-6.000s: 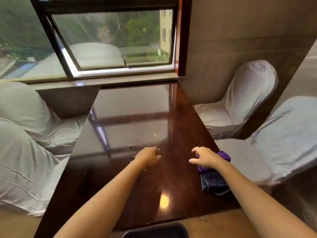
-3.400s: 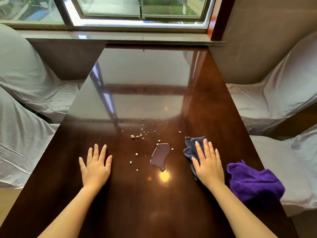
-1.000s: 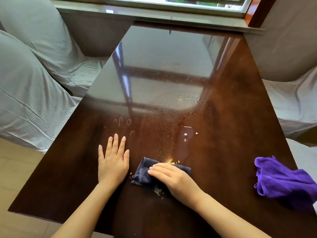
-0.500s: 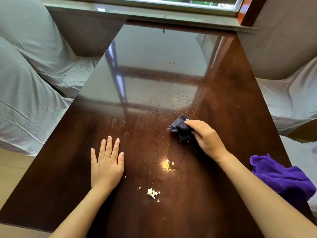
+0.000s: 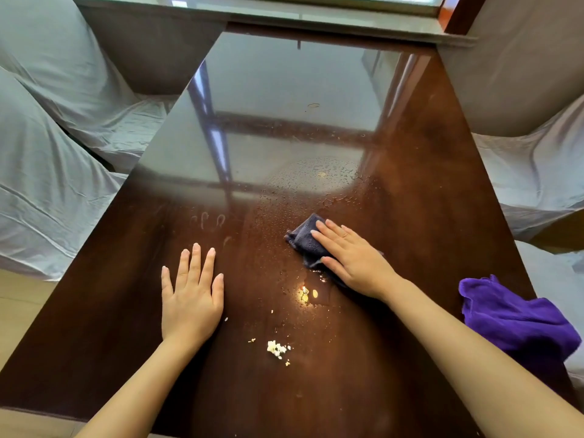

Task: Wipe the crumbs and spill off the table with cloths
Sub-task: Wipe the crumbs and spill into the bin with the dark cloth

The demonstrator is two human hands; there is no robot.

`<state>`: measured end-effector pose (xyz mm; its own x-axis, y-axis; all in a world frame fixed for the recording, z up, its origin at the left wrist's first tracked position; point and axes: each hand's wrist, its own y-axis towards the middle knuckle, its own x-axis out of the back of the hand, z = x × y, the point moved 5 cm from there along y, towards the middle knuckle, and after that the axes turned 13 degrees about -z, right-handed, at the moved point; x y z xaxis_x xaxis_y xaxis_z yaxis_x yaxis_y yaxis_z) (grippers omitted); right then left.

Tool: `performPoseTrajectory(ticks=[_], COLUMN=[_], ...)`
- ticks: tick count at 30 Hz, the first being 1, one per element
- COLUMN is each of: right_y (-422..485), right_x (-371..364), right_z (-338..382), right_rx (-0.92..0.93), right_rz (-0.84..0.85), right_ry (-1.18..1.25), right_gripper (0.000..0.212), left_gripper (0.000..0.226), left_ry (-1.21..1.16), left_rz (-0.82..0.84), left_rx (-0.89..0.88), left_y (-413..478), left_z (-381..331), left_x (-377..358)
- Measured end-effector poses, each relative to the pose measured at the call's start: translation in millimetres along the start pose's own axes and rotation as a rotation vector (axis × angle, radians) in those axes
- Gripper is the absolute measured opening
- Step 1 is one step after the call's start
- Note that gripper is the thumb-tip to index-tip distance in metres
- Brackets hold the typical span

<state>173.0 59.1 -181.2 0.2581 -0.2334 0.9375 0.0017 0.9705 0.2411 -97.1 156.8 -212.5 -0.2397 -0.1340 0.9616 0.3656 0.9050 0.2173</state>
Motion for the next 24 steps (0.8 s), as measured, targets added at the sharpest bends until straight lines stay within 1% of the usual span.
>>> performPoseTrajectory(ticks=[6, 12, 16, 24], right_y=[-14, -30, -42, -76], right_x=[-14, -21, -23, -23], right_z=[54, 97, 119, 150], right_rx=[0.081, 0.139, 0.184, 0.212], right_rz=[0.047, 0.058, 0.072, 0.126], right_ry=[0.048, 0.086, 0.123, 0.283], right_gripper=[0.053, 0.053, 0.053, 0.051], left_gripper=[0.054, 0.054, 0.054, 0.053], left_ry=[-0.002, -0.01, -0.001, 0.016], left_rz=[0.017, 0.073, 0.061, 0.032], left_rx=[0.0, -0.018, -0.02, -0.02], left_y=[1, 0, -22, -60], left_z=[-1, -2, 1, 5], left_x=[3, 8, 14, 19])
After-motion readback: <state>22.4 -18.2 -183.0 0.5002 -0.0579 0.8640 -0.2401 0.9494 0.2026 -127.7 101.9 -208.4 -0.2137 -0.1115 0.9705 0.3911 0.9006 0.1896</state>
